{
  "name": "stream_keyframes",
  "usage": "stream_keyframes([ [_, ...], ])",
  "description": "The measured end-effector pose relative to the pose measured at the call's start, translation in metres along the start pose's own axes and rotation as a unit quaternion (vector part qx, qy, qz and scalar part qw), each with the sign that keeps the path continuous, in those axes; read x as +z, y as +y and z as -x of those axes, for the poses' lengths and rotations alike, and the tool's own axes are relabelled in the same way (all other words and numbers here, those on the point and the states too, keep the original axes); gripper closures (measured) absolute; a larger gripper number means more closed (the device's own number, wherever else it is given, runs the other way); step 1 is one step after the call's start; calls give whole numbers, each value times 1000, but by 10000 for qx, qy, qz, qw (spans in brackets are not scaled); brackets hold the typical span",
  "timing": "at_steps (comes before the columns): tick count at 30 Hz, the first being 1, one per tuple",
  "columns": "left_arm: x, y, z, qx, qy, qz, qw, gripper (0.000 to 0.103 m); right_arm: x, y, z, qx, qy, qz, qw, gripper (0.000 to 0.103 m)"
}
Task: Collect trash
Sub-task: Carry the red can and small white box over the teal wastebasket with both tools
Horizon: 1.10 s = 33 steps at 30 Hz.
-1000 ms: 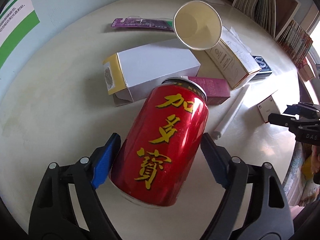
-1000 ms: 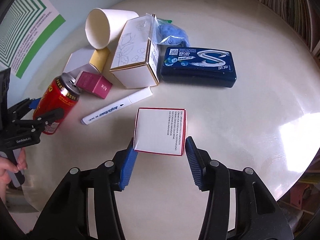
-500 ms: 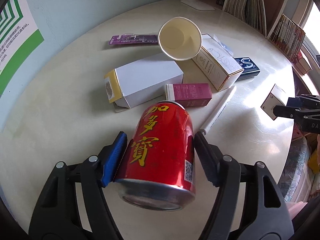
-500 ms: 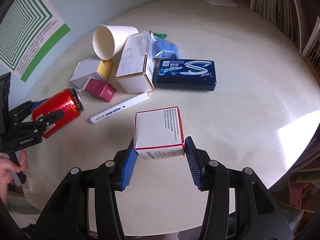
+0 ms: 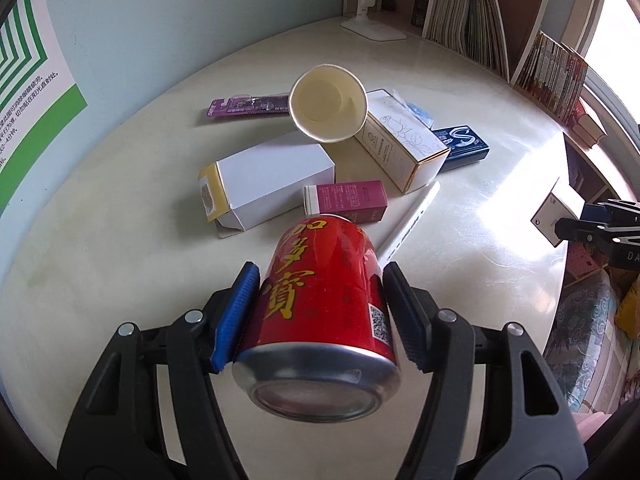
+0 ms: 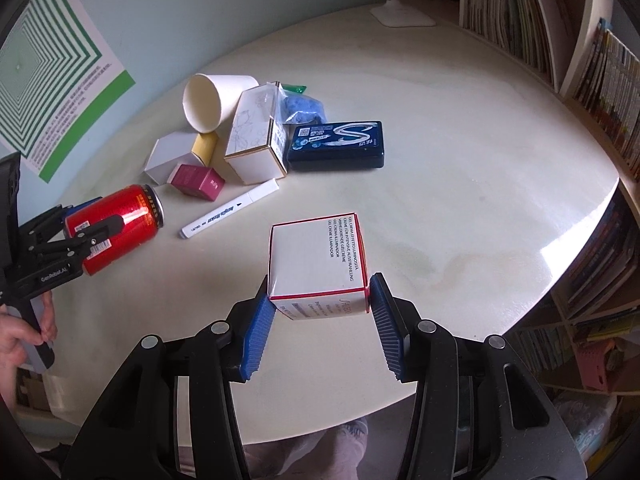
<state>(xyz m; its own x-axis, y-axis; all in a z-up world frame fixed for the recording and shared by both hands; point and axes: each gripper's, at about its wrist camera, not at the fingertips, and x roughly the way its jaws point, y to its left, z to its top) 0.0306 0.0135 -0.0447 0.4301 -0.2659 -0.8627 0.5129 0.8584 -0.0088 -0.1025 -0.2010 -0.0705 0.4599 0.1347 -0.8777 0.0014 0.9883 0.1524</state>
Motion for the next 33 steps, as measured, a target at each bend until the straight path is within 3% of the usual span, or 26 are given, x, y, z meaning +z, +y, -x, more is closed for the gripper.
stream_keyframes([
  [8,14,-38,27,-375,-255,-561,9974,41,-34,-33,44,-287,-277,-659,9970,55],
  [18,11,-167,20,-1299,-64,-1684,9771,41,-123,-115,81,-704,-265,-1603,9842,55],
  [26,-17,-297,-14,-1802,526,-2289,9552,41,-199,-207,78,-627,-17,-2419,9683,55],
  [33,-56,-395,-87,-1949,1265,-2689,9347,41,-270,-297,28,-210,348,-3199,9466,54],
])
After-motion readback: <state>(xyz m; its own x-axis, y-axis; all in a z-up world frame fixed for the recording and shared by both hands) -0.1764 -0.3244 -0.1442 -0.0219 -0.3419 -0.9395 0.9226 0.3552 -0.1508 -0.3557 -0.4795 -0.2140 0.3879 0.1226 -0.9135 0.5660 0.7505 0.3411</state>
